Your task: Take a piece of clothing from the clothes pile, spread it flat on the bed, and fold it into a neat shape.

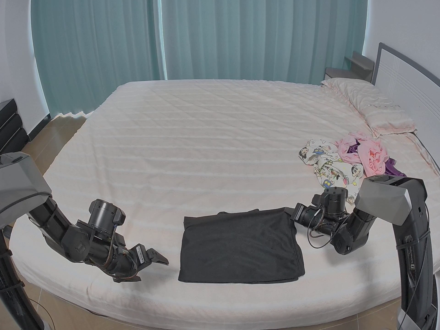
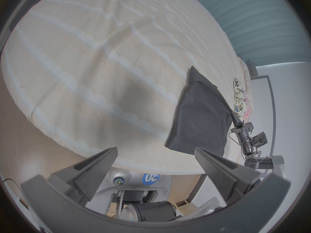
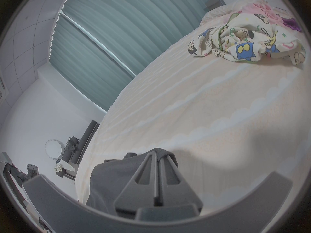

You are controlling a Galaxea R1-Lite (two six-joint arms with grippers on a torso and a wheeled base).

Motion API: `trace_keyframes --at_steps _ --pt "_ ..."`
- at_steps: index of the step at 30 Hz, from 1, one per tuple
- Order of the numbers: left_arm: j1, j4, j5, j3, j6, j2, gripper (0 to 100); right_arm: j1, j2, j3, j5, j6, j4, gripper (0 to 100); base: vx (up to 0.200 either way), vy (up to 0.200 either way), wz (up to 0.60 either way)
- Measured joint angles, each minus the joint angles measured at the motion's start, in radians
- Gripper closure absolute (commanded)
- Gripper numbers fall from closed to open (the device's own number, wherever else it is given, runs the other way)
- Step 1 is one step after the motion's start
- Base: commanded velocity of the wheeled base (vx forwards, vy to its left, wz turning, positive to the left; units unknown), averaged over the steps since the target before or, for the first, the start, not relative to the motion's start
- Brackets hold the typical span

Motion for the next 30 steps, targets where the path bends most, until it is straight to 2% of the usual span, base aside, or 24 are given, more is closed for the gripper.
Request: trace_keyframes --at_steps 3,10,11,19,30 --pt "0.0 0.0 0.0 0.0 0.0 0.0 0 -0.006 0.007 -0.019 -0.022 0.001 0.0 100 0.0 0.0 0.0" --pt "0.001 0.0 0.0 0.0 0.0 0.0 0 -0.008 0.018 -0.029 -0.027 0.001 0.003 100 0.0 0.0 0.0" --pt "0.001 0.0 0.0 0.0 0.0 0.0 0 -0.009 0.018 -0.029 -0.027 0.001 0.005 0 0.0 0.0 0.0" --pt "0.001 0.0 0.0 0.0 -0.002 0.0 0 -0.011 -0.002 0.005 -0.027 0.0 0.007 0 0.0 0.0 0.0" --pt "0.001 0.0 0.0 -0.008 -0.012 0.0 0 -0.023 -0.137 0.078 -0.029 -0.001 0.047 0 0.0 0.0 0.0"
